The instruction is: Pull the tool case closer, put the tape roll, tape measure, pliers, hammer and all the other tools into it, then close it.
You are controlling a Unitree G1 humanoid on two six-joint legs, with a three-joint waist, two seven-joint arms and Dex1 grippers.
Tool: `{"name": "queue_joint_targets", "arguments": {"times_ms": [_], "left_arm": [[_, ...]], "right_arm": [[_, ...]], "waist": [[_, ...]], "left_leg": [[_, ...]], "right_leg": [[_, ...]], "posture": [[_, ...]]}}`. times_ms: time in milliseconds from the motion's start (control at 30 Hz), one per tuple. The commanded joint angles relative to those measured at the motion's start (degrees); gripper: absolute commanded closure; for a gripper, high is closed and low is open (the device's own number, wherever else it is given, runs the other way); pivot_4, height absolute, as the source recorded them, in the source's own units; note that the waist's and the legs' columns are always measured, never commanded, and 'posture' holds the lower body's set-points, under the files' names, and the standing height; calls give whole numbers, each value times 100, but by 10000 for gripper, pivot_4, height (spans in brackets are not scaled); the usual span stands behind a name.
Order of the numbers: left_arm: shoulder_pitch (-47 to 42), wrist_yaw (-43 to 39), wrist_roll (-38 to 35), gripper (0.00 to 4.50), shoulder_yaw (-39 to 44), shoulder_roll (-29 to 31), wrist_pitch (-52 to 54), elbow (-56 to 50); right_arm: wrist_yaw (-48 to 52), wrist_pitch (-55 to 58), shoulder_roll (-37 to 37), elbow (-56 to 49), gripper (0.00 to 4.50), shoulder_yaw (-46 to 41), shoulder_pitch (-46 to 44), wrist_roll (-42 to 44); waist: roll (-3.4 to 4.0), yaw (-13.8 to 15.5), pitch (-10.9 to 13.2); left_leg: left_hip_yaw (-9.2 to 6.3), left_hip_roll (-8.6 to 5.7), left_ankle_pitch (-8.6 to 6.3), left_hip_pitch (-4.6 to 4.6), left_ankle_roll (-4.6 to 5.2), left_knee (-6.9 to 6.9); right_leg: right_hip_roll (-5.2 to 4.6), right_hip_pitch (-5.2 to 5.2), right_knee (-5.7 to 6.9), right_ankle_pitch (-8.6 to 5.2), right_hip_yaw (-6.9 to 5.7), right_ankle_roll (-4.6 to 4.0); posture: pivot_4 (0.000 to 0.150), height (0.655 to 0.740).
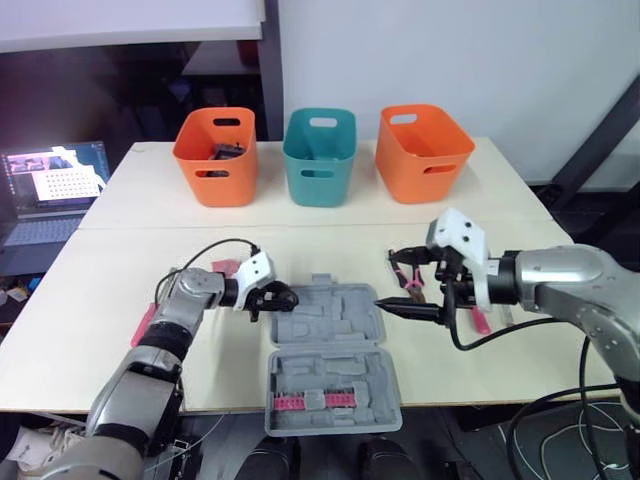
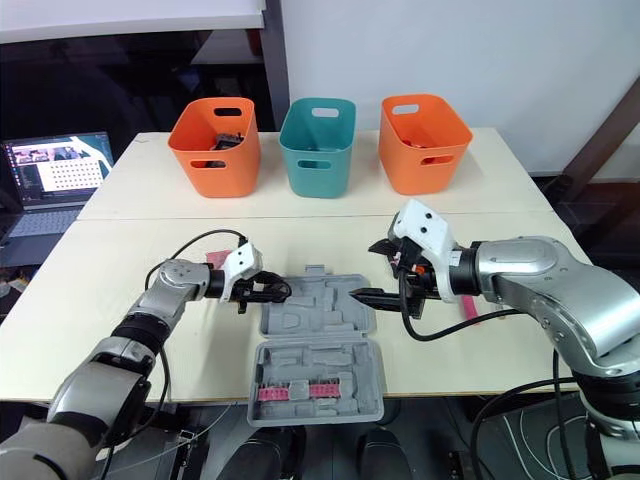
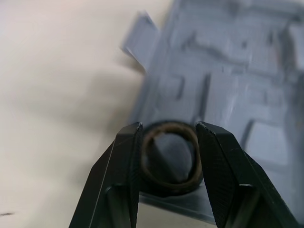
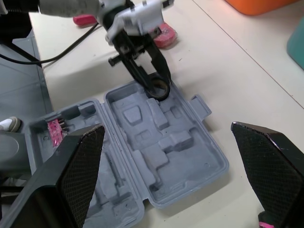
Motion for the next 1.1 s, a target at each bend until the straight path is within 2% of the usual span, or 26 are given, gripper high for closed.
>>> {"name": "queue_joint_targets", "arguments": {"times_ms": [33,167,267,367,467,567,800,1033,1100], "left_arm": [[147,35,-512,18624,584,514,929,-1283],[937,184,-1003,419,1252,1299,2006,-2829],[1683,491,-1328,419,1907,1655,2472,-3459],[2678,758,-1463,419,2670,1896,2425,-3696],[3490,1014,-1556,419,3544,1998,2160,-3466],[3934,1206,-1553,419,3984,2077,1894,-3132],[4289,1266,-1590,419,4415,2278,1388,-2168],[4197,1234,-1797,419,4337,2289,1408,-2318],[4118,1183,-2106,419,4390,2213,1690,-2623]], "right_arm": [[91,-259,0,257,0,-265,91,-70],[246,-692,25,695,0,-391,421,-252],[330,-1092,33,1072,0,-609,830,-440],[482,-1619,76,1483,0,-1123,1527,-586],[693,-2182,79,1932,0,-1817,2357,-774],[849,-2631,135,2238,0,-2279,2922,-889],[1034,-3314,305,2891,0,-2807,3576,-1022],[1034,-3129,326,2555,0,-2672,3372,-912],[1039,-2953,267,2299,0,-2548,3262,-839]], "waist": [[0,-18,0],[2,-96,-1],[4,-107,-1],[6,-99,0],[6,-60,1],[8,2,1],[8,47,-2],[14,26,-3],[13,29,-3]], "left_leg": [[0,0,0,0,-1,-1],[-1,1,0,2,-1,-4],[0,2,0,5,-1,-10],[0,4,0,8,-2,-10],[0,4,0,7,-3,-9],[2,3,-1,7,-1,-8],[3,6,-5,32,-8,-10],[4,11,-4,31,-6,-15],[5,12,-4,30,-6,-16]], "right_leg": [[1,-1,0,0,0,0],[-1,0,0,0,9,-1],[-2,0,-1,-1,11,-1],[-2,2,-3,-1,13,-2],[-3,4,-7,-1,13,-3],[-4,6,-12,-2,13,-3],[-10,12,-20,-14,13,-23],[-9,9,-18,-14,14,-23],[-8,9,-18,-14,14,-23]], "posture": [[1500,7329],[1500,7329],[1500,7329],[1500,7329],[1500,7329],[1500,7329],[1500,7329],[1500,7329],[1500,7329]]}}
